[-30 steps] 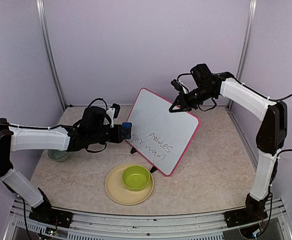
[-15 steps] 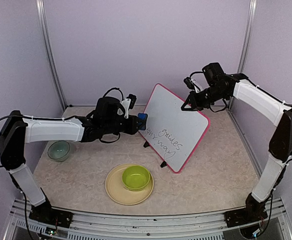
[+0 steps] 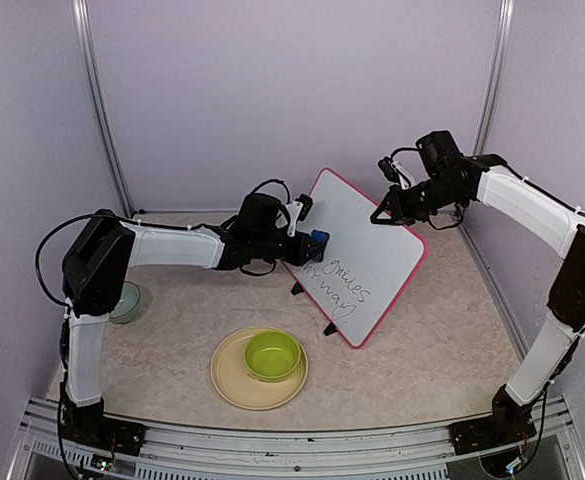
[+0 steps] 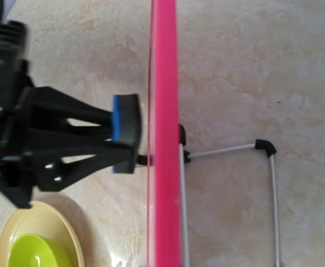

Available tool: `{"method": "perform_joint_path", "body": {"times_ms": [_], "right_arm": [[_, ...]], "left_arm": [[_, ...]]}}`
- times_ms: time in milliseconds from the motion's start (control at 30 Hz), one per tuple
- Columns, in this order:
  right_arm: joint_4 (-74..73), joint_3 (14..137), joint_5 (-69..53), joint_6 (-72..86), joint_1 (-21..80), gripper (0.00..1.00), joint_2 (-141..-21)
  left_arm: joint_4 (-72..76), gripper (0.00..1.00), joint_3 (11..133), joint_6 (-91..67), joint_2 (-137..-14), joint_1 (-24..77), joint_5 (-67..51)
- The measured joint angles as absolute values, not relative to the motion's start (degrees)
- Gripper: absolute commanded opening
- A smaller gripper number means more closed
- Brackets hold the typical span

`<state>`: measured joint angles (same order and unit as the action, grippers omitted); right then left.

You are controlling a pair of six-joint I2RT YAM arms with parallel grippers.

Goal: Erase the whiteboard
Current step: Erase the center of the whiteboard.

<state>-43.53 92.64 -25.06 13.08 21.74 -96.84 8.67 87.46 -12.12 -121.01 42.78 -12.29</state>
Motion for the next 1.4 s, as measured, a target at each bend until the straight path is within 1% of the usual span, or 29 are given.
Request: {"method": "perform_joint_path", "body": {"times_ms": [200, 667, 933, 1167, 1400], "right_arm": [[-43.0, 92.2, -25.5, 13.1, 21.6, 0.0, -96.7], [-42.3, 91.1, -25.8, 13.3, 21.6, 0.0, -96.0], [-42.2, 91.1, -26.0, 13.2, 21.6, 0.0, -96.0], [-42.3, 91.1, -26.0, 13.3, 21.6, 0.0, -96.0], [-42.8, 91.0, -25.8, 14.2, 21.3, 0.0, -96.0]], "left_arm": [[8.5, 0.02, 86.9, -12.9, -123.0, 41.8, -11.1], [9.8, 0.02, 88.1, -16.5, -126.7, 37.6, -0.3], [9.8, 0.02, 92.3, -16.6, -127.9, 35.3, 0.3], [9.0, 0.02, 97.4, -15.3, -129.7, 36.9, 0.2], [6.7, 0.02, 100.8, -13.8, -131.6, 38.3, 3.3]]}}
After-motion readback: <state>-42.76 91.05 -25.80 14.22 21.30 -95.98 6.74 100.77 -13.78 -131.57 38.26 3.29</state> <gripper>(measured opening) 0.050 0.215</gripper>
